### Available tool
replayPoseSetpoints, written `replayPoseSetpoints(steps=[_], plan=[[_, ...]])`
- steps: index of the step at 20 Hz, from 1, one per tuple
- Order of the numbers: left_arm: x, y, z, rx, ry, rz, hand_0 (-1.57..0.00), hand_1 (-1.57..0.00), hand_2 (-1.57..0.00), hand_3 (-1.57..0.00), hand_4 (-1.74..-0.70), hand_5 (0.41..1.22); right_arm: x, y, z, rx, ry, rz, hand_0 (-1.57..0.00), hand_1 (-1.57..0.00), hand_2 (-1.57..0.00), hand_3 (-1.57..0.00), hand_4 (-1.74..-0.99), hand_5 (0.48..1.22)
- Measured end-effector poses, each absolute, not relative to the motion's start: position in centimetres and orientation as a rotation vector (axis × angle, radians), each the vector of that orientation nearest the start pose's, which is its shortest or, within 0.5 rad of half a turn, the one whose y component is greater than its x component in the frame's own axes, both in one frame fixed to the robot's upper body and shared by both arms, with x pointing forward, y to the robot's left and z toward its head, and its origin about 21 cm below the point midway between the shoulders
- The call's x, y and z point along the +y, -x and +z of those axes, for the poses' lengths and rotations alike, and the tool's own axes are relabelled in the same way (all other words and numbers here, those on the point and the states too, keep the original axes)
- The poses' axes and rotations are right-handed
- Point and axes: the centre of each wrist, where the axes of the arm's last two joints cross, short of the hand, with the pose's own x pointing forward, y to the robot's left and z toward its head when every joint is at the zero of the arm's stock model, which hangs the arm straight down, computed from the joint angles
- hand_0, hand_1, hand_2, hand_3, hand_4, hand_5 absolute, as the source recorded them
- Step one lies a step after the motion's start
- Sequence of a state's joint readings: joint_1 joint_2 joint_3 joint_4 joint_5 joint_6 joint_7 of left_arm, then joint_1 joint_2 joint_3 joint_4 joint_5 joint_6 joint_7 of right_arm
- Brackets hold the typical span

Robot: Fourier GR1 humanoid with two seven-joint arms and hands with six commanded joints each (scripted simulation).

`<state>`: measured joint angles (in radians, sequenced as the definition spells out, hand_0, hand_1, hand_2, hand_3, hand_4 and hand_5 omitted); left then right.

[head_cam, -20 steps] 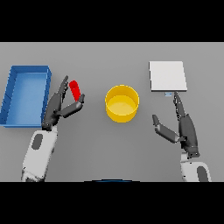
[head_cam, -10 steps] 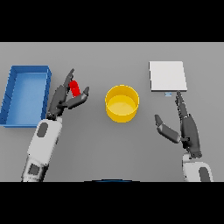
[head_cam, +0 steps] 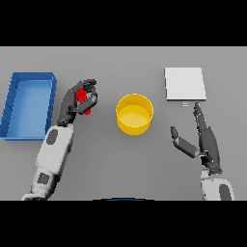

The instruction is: Pick up the red beaker and tilt it to pour out 1 green nut into yellow bowl. Pick up the yellow bowl and place it on the metallic measuring scale.

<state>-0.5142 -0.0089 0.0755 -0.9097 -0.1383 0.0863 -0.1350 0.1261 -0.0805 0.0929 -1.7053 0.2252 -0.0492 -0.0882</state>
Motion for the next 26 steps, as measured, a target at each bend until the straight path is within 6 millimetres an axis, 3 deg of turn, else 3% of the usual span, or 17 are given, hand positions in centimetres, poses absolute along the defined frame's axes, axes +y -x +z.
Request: replayPoseSetpoints(steps=[3,7,8,11,16,22,26], plan=[[17.4,-36.2,-2.6,-1.52,-0.094,-0.241,-1.11,-1.12,-1.14,-0.97,-1.6,1.078,-23.6,-21.5,1.3,-1.702,0.228,0.242,0.0,0.0,0.0,0.0,-1.252,0.644],[17.0,-36.0,-2.6,-1.525,-0.078,-0.284,-1.38,-1.39,-1.4,-1.33,-1.51,1.162,-23.4,-21.7,0.7,-1.673,0.216,0.235,0.0,0.0,0.0,0.0,-1.257,0.645],[16.9,-36.0,-2.6,-1.522,-0.086,-0.282,-1.42,-1.42,-1.43,-1.38,-1.55,1.159,-23.3,-21.6,0.8,-1.683,0.213,0.244,0.0,0.0,0.0,0.0,-1.258,0.644],[16.7,-36.3,-2.1,-1.567,-0.074,-0.22,-1.49,-1.5,-1.5,-1.47,-1.64,1.132,-24.0,-21.7,0.9,-1.672,0.214,0.227,0.0,0.0,0.0,0.0,-1.262,0.646],[16.7,-36.8,0.2,-1.647,-0.082,-0.175,-1.55,-1.55,-1.55,-1.54,-1.71,1.114,-23.6,-21.6,0.8,-1.691,0.229,0.251,0.0,0.0,0.0,0.0,-1.263,0.652],[15.9,-37.0,4.4,-1.654,-0.214,-0.499,-1.56,-1.56,-1.56,-1.56,-1.73,1.125,-23.6,-21.4,0.6,-1.691,0.238,0.277,0.0,0.0,0.0,0.0,-1.256,0.671],[15.2,-37.2,5.4,-1.612,-0.277,-0.656,-1.56,-1.56,-1.56,-1.56,-1.73,1.111,-23.6,-21.0,0.8,-1.699,0.251,0.277,0.0,0.0,0.0,0.0,-1.256,0.678]])
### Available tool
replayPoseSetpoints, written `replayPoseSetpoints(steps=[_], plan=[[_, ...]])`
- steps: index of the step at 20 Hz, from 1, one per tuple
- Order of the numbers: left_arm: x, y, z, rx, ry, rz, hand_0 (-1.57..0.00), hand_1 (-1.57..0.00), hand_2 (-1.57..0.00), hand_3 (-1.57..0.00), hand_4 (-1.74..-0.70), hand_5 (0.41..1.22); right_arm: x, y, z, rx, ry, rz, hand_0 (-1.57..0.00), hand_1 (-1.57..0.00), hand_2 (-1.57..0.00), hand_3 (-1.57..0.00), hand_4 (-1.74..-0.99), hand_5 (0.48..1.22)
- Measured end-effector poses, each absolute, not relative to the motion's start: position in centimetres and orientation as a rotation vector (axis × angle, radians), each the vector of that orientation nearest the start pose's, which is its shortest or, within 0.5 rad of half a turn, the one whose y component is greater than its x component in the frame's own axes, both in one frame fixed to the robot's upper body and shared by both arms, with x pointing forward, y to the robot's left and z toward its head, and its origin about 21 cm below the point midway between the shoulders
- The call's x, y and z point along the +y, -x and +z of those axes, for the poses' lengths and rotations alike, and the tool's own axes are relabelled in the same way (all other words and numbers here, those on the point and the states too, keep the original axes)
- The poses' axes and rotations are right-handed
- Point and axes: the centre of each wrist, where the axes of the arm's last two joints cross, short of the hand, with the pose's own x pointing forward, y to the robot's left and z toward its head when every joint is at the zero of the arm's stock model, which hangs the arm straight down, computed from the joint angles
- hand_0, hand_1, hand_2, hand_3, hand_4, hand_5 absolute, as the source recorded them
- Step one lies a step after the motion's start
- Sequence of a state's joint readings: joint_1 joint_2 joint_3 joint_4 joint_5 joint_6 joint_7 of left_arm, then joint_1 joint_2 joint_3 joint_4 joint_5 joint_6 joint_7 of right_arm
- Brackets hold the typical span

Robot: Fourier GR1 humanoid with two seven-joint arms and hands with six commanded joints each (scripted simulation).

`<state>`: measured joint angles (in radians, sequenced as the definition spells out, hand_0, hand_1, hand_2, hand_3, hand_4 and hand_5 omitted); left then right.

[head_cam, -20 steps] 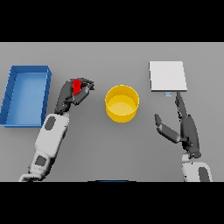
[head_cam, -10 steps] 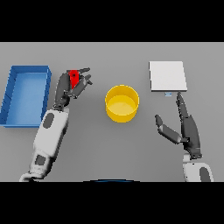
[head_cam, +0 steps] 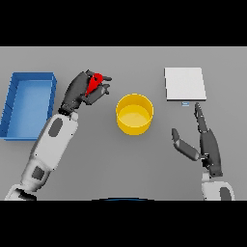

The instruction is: Pick up the red beaker and tilt it to pour out 1 green nut into yellow bowl. Pick up the yellow bowl and place it on the metallic measuring scale.

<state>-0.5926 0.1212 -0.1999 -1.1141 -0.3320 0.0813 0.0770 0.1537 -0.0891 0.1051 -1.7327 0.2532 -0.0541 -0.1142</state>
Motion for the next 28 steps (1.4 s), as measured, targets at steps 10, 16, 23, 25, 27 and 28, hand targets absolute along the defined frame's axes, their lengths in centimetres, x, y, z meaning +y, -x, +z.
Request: replayPoseSetpoints(steps=[10,16,23,25,27,28], plan=[[12.1,-37.7,7.7,-1.483,-0.713,-1.215,-1.57,-1.57,-1.57,-1.57,-1.74,1.161,-23.6,-21.3,1.2,-1.667,0.232,0.261,0.0,0.0,0.0,0.0,-1.267,0.698],[10.4,-38.6,9.4,-1.432,-0.884,-1.554,-1.57,-1.57,-1.57,-1.57,-1.67,1.205,-22.8,-21.3,1.2,-1.671,0.215,0.262,0.0,0.0,0.0,0.0,-1.283,0.702],[7.3,-39.2,10.6,-1.3,-1.0,-1.986,-1.57,-1.57,-1.57,-1.42,-1.72,1.218,-23.1,-21.3,0.7,-1.687,0.184,0.19,0.0,0.0,0.0,0.0,-1.294,0.657],[6.4,-39.2,10.5,-1.259,-1.041,-2.102,-1.57,-1.57,-1.57,-1.47,-1.73,1.219,-22.9,-21.4,0.5,-1.679,0.17,0.181,0.0,0.0,0.0,0.0,-1.291,0.648],[5.8,-39.0,10.2,-1.197,-1.071,-2.206,-1.57,-1.57,-1.57,-1.51,-1.73,1.22,-23.0,-21.4,0.5,-1.683,0.179,0.178,0.0,0.0,0.0,0.0,-1.291,0.64],[5.5,-38.8,9.9,-1.171,-1.097,-2.256,-1.57,-1.57,-1.57,-1.52,-1.73,1.22,-23.2,-21.5,0.5,-1.678,0.182,0.177,0.0,0.0,0.0,0.0,-1.291,0.634]])
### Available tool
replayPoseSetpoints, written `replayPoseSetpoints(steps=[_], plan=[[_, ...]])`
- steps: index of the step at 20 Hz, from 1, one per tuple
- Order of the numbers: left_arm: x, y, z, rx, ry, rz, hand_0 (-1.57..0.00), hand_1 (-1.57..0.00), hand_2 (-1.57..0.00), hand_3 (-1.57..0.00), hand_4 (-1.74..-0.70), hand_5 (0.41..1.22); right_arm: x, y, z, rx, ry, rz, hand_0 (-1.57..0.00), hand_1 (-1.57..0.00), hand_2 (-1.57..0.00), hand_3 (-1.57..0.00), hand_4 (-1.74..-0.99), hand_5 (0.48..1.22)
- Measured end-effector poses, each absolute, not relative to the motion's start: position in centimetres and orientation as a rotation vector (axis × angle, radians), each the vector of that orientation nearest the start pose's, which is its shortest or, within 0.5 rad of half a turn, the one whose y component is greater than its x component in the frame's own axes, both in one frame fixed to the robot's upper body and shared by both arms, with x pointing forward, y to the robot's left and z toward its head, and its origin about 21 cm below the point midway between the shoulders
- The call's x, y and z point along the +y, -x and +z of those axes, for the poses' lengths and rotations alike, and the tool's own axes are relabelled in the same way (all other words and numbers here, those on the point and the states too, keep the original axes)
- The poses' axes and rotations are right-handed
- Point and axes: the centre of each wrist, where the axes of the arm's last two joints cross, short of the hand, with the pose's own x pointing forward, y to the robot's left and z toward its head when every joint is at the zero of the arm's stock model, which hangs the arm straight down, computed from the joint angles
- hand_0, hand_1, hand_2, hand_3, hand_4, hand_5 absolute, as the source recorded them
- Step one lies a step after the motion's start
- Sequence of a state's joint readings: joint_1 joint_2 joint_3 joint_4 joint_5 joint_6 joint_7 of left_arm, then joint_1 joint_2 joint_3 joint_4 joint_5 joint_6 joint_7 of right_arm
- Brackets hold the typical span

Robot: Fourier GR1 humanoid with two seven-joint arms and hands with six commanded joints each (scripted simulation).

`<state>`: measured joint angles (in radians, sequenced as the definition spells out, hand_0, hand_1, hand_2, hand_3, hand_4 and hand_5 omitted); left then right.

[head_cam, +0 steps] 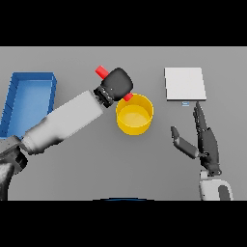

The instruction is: Pick up the red beaker and tilt it to pour out 1 green nut into yellow bowl. Pick up the yellow bowl and place it on the metallic measuring scale.

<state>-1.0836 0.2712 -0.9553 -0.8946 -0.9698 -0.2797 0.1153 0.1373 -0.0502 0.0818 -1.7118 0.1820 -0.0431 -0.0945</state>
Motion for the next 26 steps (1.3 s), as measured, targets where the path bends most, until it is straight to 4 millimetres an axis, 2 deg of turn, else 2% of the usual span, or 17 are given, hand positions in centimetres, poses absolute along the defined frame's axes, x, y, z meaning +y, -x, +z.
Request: replayPoseSetpoints(steps=[2,3,8,11,12,15,19,22,23,24,25,26], plan=[[5.4,-39.0,10.1,1.349,1.406,2.858,-1.57,-1.57,-1.57,-1.54,-1.74,1.22,-23.2,-20.9,0.2,-1.68,0.189,0.179,0.0,0.0,0.0,0.0,-1.291,0.631],[5.0,-38.8,10.0,1.299,1.389,2.851,-1.57,-1.57,-1.57,-1.55,-1.74,1.22,-23.0,-21.3,0.5,-1.683,0.195,0.178,0.0,0.0,0.0,0.0,-1.288,0.627],[4.0,-39.3,11.2,1.138,1.405,2.742,-1.57,-1.57,-1.57,-1.56,-1.74,1.221,-22.7,-21.1,0.3,-1.659,0.214,0.185,0.0,0.0,0.0,0.0,-1.27,0.588],[3.4,-39.2,11.1,0.98,1.4,2.727,-1.57,-1.57,-1.57,-1.57,-1.74,1.221,-22.7,-21.3,0.3,-1.659,0.247,0.201,0.0,0.0,0.0,0.0,-1.236,0.582],[2.7,-39.3,11.5,0.945,1.417,2.707,-1.57,-1.57,-1.57,-1.57,-1.73,1.221,-22.9,-21.4,0.2,-1.649,0.26,0.201,0.0,0.0,0.0,0.0,-1.225,0.583],[2.6,-39.7,11.5,0.842,1.39,2.665,-1.57,-1.57,-1.57,-1.57,-1.73,1.221,-23.1,-21.4,0.4,-1.678,0.251,0.201,0.0,0.0,0.0,0.0,-1.204,0.591],[1.6,-39.6,11.6,0.77,1.353,2.582,-1.57,-1.57,-1.57,-1.57,-1.73,1.221,-22.9,-21.3,0.4,-1.687,0.252,0.207,0.0,0.0,0.0,0.0,-1.21,0.594],[1.5,-40.2,13.6,0.731,1.376,2.561,-1.57,-1.57,-1.57,-1.57,-1.73,1.221,-22.5,-21.2,-0.2,-1.665,0.268,0.221,0.0,0.0,0.0,0.0,-1.206,0.592],[1.5,-40.5,14.7,0.754,1.375,2.564,-1.57,-1.57,-1.57,-1.57,-1.73,1.221,-22.3,-21.4,-0.1,-1.68,0.263,0.214,0.0,0.0,0.0,0.0,-1.209,0.592],[1.9,-41.1,16.3,0.778,1.414,2.544,-1.57,-1.57,-1.57,-1.49,-1.73,1.221,-22.1,-21.4,-0.1,-1.691,0.265,0.215,0.0,0.0,0.0,0.0,-1.203,0.592],[2.4,-41.8,17.9,0.803,1.454,2.519,-1.57,-1.57,-1.4,-1.51,-1.68,1.221,-22.4,-21.0,-0.1,-1.708,0.272,0.22,0.0,0.0,0.0,0.0,-1.201,0.592],[2.3,-42.3,19.8,0.833,1.522,2.489,-1.57,-1.57,-1.43,-1.27,-1.69,1.221,-22.3,-21.3,-0.1,-1.698,0.27,0.221,0.0,0.0,0.0,0.0,-1.19,0.594]])
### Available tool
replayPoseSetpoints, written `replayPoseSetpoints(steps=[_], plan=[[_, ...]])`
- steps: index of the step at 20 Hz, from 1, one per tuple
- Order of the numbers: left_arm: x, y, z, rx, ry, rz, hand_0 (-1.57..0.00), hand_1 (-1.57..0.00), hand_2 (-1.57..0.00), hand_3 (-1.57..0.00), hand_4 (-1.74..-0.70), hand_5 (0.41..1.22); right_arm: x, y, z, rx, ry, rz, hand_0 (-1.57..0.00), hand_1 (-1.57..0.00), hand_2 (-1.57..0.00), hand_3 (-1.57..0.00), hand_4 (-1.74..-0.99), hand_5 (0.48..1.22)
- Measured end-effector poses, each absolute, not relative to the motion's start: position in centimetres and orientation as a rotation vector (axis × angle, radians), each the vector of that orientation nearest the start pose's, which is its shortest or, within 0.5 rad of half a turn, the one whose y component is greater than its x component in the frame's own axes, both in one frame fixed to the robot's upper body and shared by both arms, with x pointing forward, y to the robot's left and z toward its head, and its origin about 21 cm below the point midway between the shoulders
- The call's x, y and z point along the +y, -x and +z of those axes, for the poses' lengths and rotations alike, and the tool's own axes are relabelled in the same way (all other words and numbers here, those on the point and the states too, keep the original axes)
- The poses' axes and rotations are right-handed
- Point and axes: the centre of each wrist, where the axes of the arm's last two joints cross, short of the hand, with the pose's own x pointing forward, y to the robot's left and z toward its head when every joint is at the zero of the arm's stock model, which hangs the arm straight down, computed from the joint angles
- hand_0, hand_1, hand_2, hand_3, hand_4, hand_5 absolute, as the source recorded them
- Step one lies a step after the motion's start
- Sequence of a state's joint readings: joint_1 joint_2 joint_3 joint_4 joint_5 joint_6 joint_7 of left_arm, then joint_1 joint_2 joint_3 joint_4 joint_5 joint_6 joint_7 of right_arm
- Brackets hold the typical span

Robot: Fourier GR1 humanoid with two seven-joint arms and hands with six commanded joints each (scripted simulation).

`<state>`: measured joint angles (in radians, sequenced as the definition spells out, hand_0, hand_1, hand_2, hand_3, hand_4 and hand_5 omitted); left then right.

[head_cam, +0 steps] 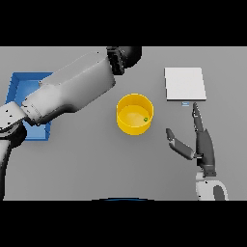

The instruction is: Pick up the red beaker and tilt it to pour out 1 green nut into yellow bowl. Pick up the yellow bowl and place it on the metallic measuring scale.

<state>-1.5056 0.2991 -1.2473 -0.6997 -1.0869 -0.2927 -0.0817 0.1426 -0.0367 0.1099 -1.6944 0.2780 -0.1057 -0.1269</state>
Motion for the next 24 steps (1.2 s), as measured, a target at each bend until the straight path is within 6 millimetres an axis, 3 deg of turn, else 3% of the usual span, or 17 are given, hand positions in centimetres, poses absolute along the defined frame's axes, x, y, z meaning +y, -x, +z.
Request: replayPoseSetpoints(steps=[1,5,6,8,11,13,16,19,22,24], plan=[[2.8,-42.8,21.3,0.877,1.565,2.475,-1.57,-1.57,-1.46,-1.04,-1.7,1.221,-22.3,-21.6,0.0,-1.69,0.272,0.221,0.0,0.0,0.0,0.0,-1.186,0.596],[4.9,-44.8,27.9,1.06,1.798,2.465,-1.57,-1.57,-1.53,-1.35,-1.71,1.221,-22.6,-21.5,0.5,-1.708,0.221,0.2,0.0,0.0,0.0,0.0,-1.183,0.595],[5.5,-45.3,28.7,1.139,1.865,2.476,-1.57,-1.57,-1.53,-1.4,-1.72,1.221,-22.1,-21.5,0.3,-1.698,0.195,0.187,0.0,0.0,0.0,0.0,-1.193,0.597],[8.5,-46.4,30.4,1.375,1.994,2.525,-1.57,-1.57,-1.55,-1.38,-1.73,1.221,-22.5,-22.0,0.5,-1.695,0.196,0.187,0.0,0.0,0.0,0.0,-1.199,0.594],[14.7,-47.9,31.4,1.839,2.266,2.511,-1.57,-1.57,-1.56,-1.37,-1.73,1.221,-22.7,-22.0,0.4,-1.695,0.19,0.196,0.0,0.0,0.0,0.0,-1.224,0.592],[18.7,-48.3,30.6,2.212,2.269,2.445,-1.57,-1.57,-1.56,-1.4,-1.74,1.221,-22.7,-22.0,0.1,-1.709,0.183,0.204,0.0,0.0,0.0,0.0,-1.222,0.587],[23.8,-48.1,28.4,2.638,2.299,2.282,-1.57,-1.57,-1.57,-1.43,-1.74,1.221,-23.2,-22.3,0.1,-1.717,0.186,0.214,0.0,0.0,0.0,0.0,-1.226,0.587],[27.7,-47.0,26.5,2.954,2.509,1.931,-1.57,-1.57,-1.57,-1.43,-1.74,1.221,-23.1,-22.2,0.1,-1.725,0.181,0.234,0.0,0.0,0.0,0.0,-1.217,0.599],[30.5,-45.1,22.6,3.228,2.625,1.602,-1.57,-1.57,-1.57,-1.45,-1.74,1.221,-23.4,-22.1,-0.2,-1.704,0.195,0.265,0.0,0.0,0.0,0.0,-1.209,0.62],[31.1,-43.6,20.2,3.348,2.743,1.392,-1.57,-1.57,-1.57,-1.46,-1.74,1.221,-22.9,-22.1,0.0,-1.712,0.198,0.276,0.0,0.0,0.0,0.0,-1.212,0.641]])
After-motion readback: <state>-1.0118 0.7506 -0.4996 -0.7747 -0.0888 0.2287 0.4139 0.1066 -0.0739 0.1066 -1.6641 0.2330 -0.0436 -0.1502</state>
